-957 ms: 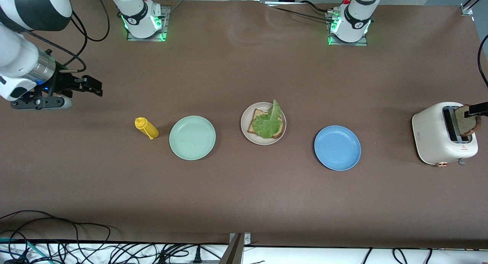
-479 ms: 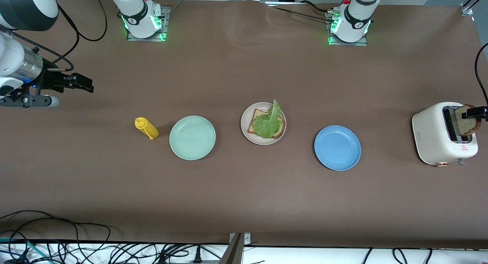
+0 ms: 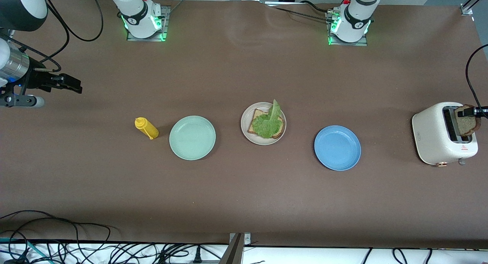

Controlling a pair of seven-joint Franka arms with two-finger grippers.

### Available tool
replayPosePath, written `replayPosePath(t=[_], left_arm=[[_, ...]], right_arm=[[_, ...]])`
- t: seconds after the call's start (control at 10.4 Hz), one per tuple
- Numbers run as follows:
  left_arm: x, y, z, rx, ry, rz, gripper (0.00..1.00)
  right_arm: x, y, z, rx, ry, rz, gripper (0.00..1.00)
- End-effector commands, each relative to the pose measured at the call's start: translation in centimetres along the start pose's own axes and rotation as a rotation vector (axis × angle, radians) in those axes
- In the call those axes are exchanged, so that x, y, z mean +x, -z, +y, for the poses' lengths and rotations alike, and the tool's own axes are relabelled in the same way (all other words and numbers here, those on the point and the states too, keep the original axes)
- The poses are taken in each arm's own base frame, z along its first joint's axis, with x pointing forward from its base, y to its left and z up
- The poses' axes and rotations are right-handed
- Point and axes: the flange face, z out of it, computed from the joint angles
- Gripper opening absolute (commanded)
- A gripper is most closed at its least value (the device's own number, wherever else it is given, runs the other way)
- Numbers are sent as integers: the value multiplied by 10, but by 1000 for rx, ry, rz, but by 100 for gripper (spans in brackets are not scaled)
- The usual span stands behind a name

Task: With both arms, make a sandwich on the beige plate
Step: 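Lift the bread slice out of the toaster with the left gripper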

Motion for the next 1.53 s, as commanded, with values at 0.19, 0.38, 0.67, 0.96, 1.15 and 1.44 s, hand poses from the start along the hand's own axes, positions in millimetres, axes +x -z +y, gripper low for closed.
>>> replayPosePath(t=[0.19,0.38,0.67,0.96,1.15,1.44], left_arm=[[-2,39,13,-3,-2,19,0],[-16,83,29,25,-21,9,0],[-20,144,109,121,-130,-66,0],[-3,143,210,90,-300,-115,0],[2,136,274,53,-414,-132,0],[21,83,373,-121,-584,-209,0]], right_arm=[[-7,18,-2,-16,-2,10,100],[-10,21,-1,-18,-7,8,100],[-10,15,6,-19,-15,-5,100],[-8,9,4,-17,-15,-15,100],[-7,4,2,-20,-14,-23,100],[-5,0,1,-20,-12,-33,100]])
